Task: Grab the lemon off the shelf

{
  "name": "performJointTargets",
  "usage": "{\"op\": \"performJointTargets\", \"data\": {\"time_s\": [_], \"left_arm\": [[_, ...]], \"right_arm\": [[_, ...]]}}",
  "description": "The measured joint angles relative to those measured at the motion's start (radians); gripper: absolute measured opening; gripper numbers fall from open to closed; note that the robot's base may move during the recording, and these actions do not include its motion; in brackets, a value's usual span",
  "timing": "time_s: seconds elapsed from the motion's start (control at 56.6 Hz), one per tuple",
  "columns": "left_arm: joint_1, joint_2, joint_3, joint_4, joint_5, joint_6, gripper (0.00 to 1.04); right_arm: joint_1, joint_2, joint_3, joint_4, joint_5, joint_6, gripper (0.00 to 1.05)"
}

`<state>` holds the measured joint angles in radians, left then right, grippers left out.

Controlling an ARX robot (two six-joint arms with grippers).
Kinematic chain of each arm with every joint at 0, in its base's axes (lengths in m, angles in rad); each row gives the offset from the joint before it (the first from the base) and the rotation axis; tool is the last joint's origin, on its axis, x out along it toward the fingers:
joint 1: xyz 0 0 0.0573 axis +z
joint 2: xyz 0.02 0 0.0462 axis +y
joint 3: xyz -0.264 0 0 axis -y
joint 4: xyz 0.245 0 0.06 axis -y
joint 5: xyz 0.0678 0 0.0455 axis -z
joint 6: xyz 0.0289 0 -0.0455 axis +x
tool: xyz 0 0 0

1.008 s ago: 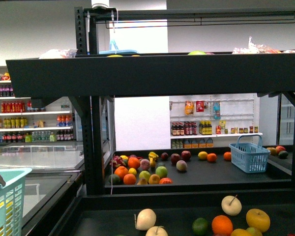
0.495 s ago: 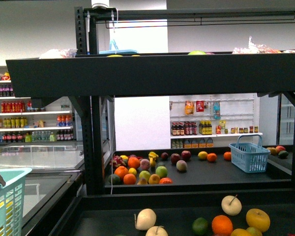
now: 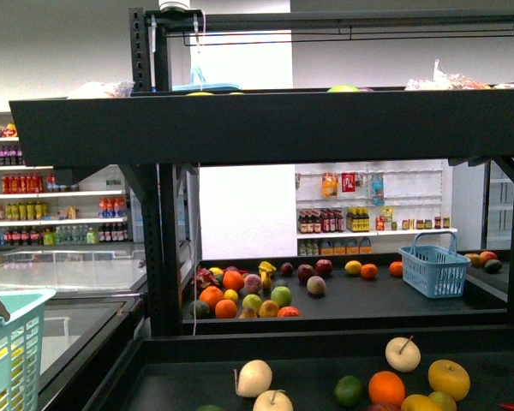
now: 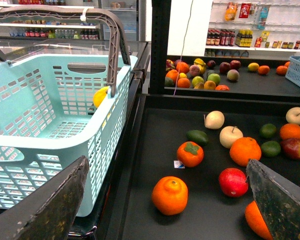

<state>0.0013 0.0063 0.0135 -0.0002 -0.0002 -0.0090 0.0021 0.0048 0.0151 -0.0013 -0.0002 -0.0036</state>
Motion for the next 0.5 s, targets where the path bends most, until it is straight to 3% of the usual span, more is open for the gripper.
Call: {"op": "performJointTargets", "data": {"time_s": [0.495], "left_arm": [[0.0,0.0,0.0,0.0,0.0,0.0,0.97]], "right_arm": [[0.0,0.0,0.0,0.0,0.0,0.0,1.02]]}}
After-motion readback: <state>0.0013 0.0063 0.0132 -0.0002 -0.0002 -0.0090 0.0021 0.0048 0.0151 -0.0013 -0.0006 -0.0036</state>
